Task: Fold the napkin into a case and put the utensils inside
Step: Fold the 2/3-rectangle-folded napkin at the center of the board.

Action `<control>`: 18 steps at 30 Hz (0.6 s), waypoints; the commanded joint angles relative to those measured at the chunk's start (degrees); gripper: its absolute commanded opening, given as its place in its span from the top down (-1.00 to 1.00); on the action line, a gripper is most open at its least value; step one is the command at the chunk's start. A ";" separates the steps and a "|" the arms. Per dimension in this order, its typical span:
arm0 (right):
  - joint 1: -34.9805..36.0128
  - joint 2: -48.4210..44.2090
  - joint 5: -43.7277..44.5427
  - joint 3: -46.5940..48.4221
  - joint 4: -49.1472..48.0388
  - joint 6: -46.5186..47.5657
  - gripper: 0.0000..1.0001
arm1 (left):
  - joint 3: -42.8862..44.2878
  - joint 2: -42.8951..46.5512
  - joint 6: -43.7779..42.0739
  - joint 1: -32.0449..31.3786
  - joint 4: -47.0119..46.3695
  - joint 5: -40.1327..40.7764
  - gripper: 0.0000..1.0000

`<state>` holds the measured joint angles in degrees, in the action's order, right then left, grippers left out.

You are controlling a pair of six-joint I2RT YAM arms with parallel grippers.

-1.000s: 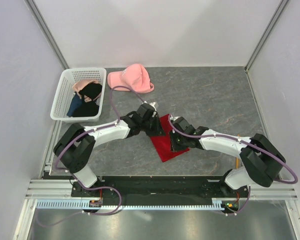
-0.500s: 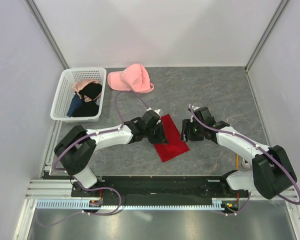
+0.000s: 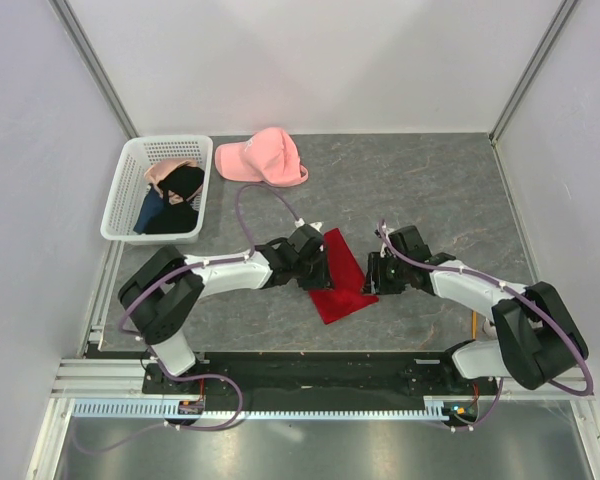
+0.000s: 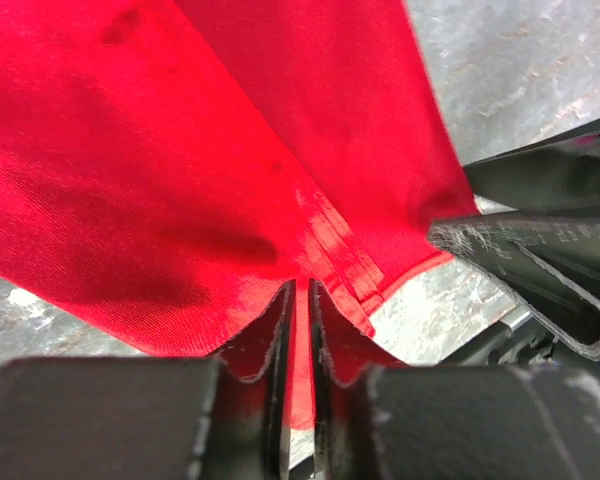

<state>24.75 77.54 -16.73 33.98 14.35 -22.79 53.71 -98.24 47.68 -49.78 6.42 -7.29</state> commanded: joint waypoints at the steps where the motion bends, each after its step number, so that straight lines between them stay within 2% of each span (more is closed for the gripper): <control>1: -0.06 -1.68 -3.39 -1.98 -3.27 -1.73 0.24 | -0.36 5.59 -3.56 -2.51 -1.67 4.56 0.52; 5: 0.12 -4.32 -6.72 -2.86 -4.24 -5.94 0.45 | -1.15 7.18 -6.28 -5.24 -1.49 9.20 0.39; 10: 2.13 -6.61 -11.48 -6.63 -10.47 -15.25 0.58 | -2.91 9.38 -8.39 -9.01 -1.49 14.49 0.30; 14: 7.14 -6.52 -12.97 -9.89 -19.24 -23.17 0.60 | -4.75 12.62 -9.71 -11.65 -1.05 19.40 0.28; 18: 9.26 -6.61 -14.11 -11.12 -21.56 -25.90 0.57 | -6.43 15.79 -9.54 -13.85 -0.09 22.49 0.16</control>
<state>32.73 71.61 -27.83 23.90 -0.01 -42.59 48.25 -87.20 40.84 -61.73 6.33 8.29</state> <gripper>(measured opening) 0.210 0.395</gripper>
